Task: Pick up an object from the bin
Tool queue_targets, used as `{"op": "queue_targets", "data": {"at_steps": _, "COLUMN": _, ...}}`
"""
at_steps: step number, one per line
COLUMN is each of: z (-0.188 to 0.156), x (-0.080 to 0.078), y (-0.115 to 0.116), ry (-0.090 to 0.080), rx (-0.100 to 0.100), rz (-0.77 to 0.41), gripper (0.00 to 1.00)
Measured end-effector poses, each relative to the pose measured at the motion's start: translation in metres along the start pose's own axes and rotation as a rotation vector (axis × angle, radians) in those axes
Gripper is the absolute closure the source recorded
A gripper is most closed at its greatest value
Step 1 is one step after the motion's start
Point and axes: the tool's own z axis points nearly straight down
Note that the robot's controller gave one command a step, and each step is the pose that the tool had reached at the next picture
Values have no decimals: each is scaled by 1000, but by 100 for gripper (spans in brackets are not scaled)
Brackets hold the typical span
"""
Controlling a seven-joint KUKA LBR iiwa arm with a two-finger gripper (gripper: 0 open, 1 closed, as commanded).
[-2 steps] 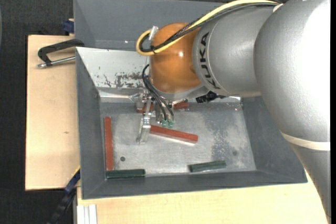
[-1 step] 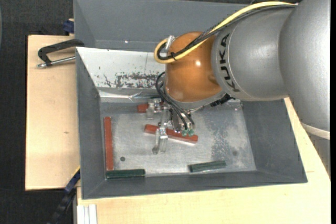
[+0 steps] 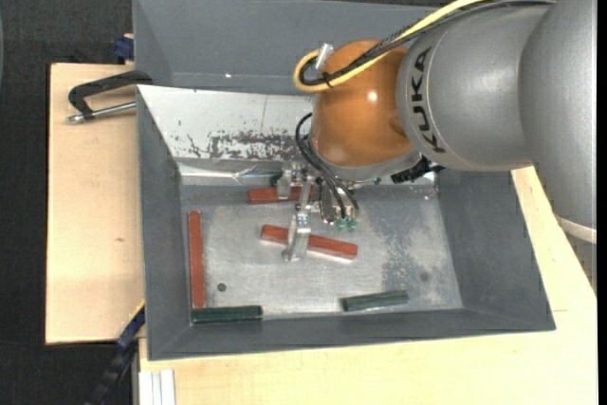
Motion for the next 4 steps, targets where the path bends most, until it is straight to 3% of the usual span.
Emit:
{"op": "queue_targets", "data": {"at_steps": 1, "z": 31, "x": 0, "y": -31, "ry": 5, "rx": 2, "rz": -7, "gripper": 0}}
{"op": "queue_targets", "data": {"at_steps": 2, "z": 54, "x": 5, "y": -48, "ry": 2, "rx": -1, "rz": -53, "gripper": 100}}
{"op": "queue_targets", "data": {"at_steps": 4, "z": 50, "x": 6, "y": -48, "ry": 4, "rx": 0, "rz": -53, "gripper": 100}}
